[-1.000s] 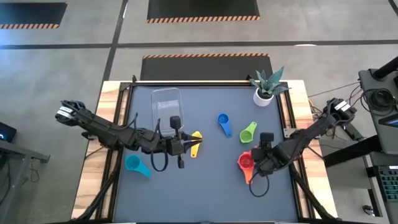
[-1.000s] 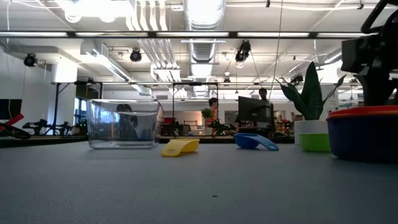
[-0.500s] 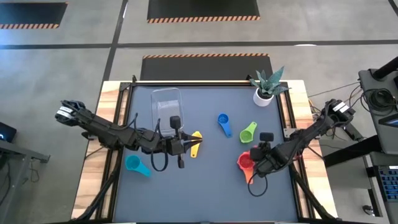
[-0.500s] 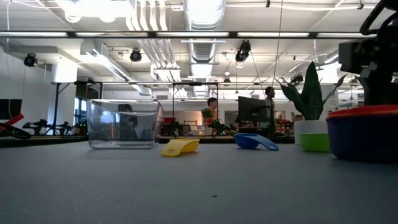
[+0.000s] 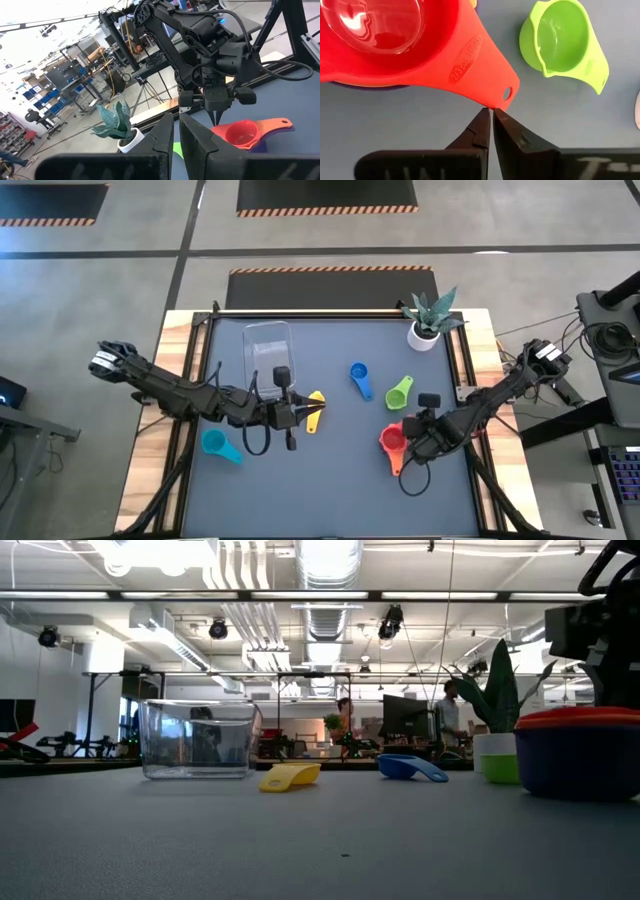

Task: Nest measuring cups in basket
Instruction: Stack the red measuring cup on top of the orange measuring cup

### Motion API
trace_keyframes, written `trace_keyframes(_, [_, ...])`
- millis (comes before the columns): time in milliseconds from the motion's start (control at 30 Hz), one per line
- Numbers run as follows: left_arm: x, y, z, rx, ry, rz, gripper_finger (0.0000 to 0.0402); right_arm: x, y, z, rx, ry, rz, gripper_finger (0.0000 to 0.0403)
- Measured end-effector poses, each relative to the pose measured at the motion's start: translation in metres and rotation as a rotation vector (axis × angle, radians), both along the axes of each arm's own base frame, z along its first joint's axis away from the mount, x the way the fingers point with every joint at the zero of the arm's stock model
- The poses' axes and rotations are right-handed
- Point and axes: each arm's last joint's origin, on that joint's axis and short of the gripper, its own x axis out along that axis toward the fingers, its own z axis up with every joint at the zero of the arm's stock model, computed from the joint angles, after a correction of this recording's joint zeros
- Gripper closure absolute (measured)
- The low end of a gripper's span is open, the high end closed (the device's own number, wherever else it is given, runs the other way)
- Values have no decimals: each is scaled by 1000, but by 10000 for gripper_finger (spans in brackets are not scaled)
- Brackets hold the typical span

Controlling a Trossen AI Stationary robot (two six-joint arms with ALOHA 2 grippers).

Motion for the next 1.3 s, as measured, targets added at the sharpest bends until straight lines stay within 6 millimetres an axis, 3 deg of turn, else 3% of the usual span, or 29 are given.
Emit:
trace_keyframes(200, [0,0,0,0,0,0,389,3,3,7,34,1,5,394])
trace_keyframes(400, [3,-2,-5,-46,11,-33,389,9,8,29,125,-10,-92,394])
trace_keyframes(533, [22,-10,-33,-104,78,-161,390,8,7,41,157,-73,-110,394])
trace_keyframes(633, [40,-14,-54,-114,101,-160,396,3,3,45,161,-142,-111,394])
trace_keyframes(900, [83,-31,-87,-199,169,-221,401,-14,-10,57,237,-305,-111,394])
trace_keyframes(1100, [96,-40,-110,-487,248,-330,393,-22,-17,70,300,-414,-158,394])
trace_keyframes(1300, [111,-47,-143,-1030,255,-300,334,-23,-17,73,311,-437,-118,394])
